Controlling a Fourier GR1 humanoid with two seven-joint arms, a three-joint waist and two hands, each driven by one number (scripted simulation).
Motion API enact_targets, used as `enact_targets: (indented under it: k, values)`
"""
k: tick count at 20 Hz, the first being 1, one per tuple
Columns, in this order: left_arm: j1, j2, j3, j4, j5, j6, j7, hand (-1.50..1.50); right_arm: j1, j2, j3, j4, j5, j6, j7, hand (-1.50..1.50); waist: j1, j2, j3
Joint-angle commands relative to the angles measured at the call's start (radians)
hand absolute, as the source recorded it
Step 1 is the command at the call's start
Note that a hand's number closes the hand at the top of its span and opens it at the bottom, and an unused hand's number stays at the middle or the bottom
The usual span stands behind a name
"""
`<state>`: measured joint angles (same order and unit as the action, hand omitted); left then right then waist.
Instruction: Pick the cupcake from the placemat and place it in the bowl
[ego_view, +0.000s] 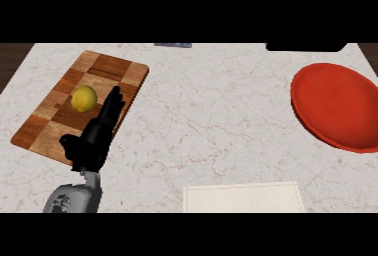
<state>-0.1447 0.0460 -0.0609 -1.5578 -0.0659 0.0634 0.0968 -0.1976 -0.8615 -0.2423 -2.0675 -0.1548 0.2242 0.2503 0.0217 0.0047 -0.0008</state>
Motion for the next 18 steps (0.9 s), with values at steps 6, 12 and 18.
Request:
enact_targets:
  k: [6,12,18]
  values:
    - [0.000,0.033,0.038,0.015,0.031,-0.041,-0.034,0.00,-0.211,0.025,0.129,0.461,0.325,-0.035,-0.240,1.50,0.006,0.003,0.001]
    - [0.017,-0.028,-0.025,-0.031,-0.013,0.009,0.015,0.00,-0.269,0.133,0.211,0.741,0.514,-0.148,-0.423,1.50,0.006,0.000,0.002]
    - [-0.025,-0.020,0.002,0.037,-0.019,0.009,-0.032,0.00,-0.436,0.175,0.206,1.136,0.604,-0.201,-0.599,1.50,0.007,0.004,0.002]
